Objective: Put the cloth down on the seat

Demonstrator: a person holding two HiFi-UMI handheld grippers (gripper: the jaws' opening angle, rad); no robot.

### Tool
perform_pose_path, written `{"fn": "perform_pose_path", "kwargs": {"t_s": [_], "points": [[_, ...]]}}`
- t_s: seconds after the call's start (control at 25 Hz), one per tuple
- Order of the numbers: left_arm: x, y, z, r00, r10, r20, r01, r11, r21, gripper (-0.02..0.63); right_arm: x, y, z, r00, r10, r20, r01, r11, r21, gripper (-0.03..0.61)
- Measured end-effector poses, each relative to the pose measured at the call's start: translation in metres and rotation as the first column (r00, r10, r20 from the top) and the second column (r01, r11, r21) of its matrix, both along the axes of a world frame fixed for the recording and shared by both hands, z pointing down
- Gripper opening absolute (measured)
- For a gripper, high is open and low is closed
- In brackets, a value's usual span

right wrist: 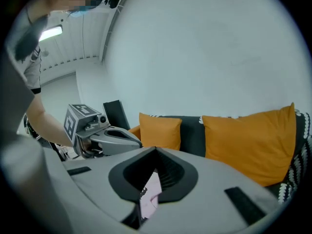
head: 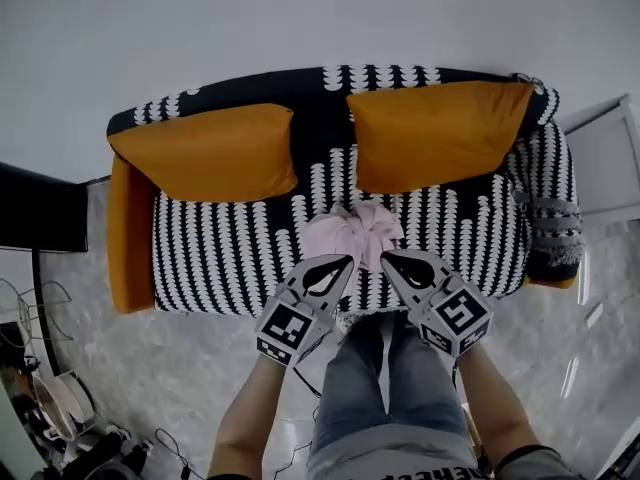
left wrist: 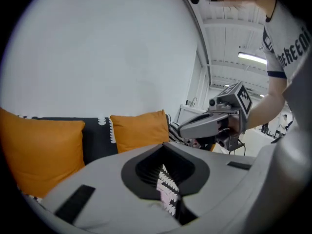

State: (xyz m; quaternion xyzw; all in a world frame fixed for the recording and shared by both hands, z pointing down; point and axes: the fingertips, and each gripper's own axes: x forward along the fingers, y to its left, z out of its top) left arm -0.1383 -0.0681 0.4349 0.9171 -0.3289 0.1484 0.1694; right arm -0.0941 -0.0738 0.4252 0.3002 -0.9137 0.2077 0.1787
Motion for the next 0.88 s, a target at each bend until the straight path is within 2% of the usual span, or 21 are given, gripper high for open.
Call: {"fn": "perform_pose_path", "kwargs": {"t_s": [0.56, 0.88], "points": [[0.019, 0.015, -0.11, 0.998, 0.005, -0.069, 0.006, 0.987, 0.159, 0.02, 0.005, 0.02, -0.101, 0.999, -0.037, 0.039, 0.031, 0.987, 0.156, -0.008], [0.025, 0.027, -0.158, 0.994, -0.015, -0.108, 0.039, 0.973, 0.226, 0.021, 0.002, 0.032, -0.155, 0.993, -0.088, 0.076, 0.065, 0.962, 0.266, -0.008]]}}
